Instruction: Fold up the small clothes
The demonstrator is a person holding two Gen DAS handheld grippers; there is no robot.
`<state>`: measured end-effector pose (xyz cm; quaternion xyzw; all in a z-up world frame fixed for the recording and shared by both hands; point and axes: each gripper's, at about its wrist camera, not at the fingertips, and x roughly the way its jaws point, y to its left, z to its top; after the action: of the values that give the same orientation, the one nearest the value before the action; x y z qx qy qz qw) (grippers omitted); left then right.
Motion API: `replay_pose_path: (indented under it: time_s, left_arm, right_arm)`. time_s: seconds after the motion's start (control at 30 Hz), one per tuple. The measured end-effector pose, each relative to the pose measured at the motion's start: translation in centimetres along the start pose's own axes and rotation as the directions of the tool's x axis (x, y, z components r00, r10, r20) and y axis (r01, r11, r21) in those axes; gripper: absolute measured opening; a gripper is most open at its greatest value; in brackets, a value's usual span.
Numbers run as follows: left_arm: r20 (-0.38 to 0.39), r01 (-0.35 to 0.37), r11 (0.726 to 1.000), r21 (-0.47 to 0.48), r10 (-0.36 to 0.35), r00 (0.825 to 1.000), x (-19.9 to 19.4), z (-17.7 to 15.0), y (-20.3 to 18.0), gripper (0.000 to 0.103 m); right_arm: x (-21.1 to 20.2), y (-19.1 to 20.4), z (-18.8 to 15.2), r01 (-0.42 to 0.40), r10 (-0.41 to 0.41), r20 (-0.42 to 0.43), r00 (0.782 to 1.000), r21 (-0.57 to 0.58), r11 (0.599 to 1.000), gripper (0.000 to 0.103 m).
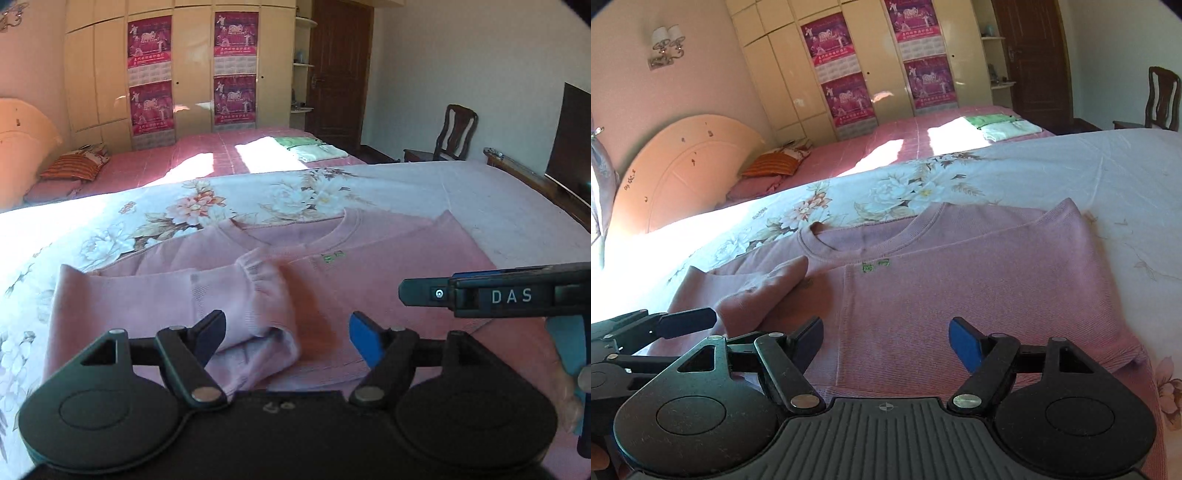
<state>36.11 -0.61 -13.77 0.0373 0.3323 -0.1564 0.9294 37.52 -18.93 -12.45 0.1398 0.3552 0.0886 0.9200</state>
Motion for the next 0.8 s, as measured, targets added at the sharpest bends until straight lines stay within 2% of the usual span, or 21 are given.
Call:
replay_pose_path:
  time_s: [0.1, 0.17, 0.23, 0.3, 0.37, 0.4, 0.43, 0.53, 0.63, 0.7, 0.8]
  left_arm:
    - [-0.015, -0.074, 0.992, -0.102, 0.073, 0.997, -1.9, -0.9, 3.7, 0.073]
    - [-0.037, -0.157, 0.976, -0.148, 0.153, 0.987, -2.3, -1.6, 6.4, 0.073]
    - [-0.072, -0.226, 0.954, -0.195, 0.216, 0.974, -2.3, -2.2, 9.1, 0.068]
    - [-0.087, -0.256, 0.936, -0.241, 0.242, 0.966, -2.1, -2.7, 10.9, 0.066]
    - [-0.100, -0.263, 0.924, -0.278, 0.245, 0.964, -1.7, -3.1, 12.3, 0.063]
    - [-0.107, -0.266, 0.920, -0.287, 0.245, 0.964, -1.4, -3.2, 12.7, 0.063]
    - [-0.114, -0.268, 0.919, -0.290, 0.245, 0.963, -1.1, -3.5, 12.9, 0.063]
    - [-0.123, -0.267, 0.919, -0.290, 0.240, 0.963, -0.3, -4.0, 13.2, 0.065]
    - [-0.124, -0.262, 0.923, -0.282, 0.236, 0.964, 0.0, -4.3, 13.3, 0.067]
    - [-0.119, -0.267, 0.924, -0.272, 0.243, 0.963, 0.1, -4.4, 13.2, 0.067]
    - [-0.106, -0.260, 0.924, -0.281, 0.240, 0.965, -0.1, -4.3, 12.9, 0.067]
  right_arm:
    - [1.2, 2.3, -0.2, -0.051, 0.050, -0.013, 0.999, -0.063, 0.997, 0.075]
    - [2.0, 4.5, -0.6, -0.074, 0.072, -0.021, 0.997, -0.128, 0.989, 0.075]
    - [3.2, 6.9, -1.2, -0.080, 0.073, -0.041, 0.997, -0.209, 0.975, 0.075]
    - [4.8, 8.9, -2.1, -0.067, 0.051, -0.064, 0.997, -0.284, 0.957, 0.075]
    - [6.5, 10.4, -2.9, -0.045, 0.022, -0.069, 0.997, -0.349, 0.936, 0.065]
    - [7.4, 10.9, -3.1, -0.028, 0.000, -0.077, 0.997, -0.376, 0.926, 0.049]
    - [8.1, 11.3, -3.2, -0.022, -0.010, -0.081, 0.997, -0.388, 0.921, 0.046]
    - [9.9, 11.7, -3.8, -0.002, -0.037, -0.086, 0.996, -0.414, 0.910, 0.046]
    - [9.8, 11.7, -3.7, -0.011, -0.023, -0.077, 0.997, -0.415, 0.910, 0.044]
    - [8.8, 11.1, -2.8, -0.020, -0.003, -0.063, 0.998, -0.360, 0.933, 0.015]
    - [7.0, 8.5, -1.2, -0.024, 0.018, -0.031, 0.999, -0.204, 0.979, 0.015]
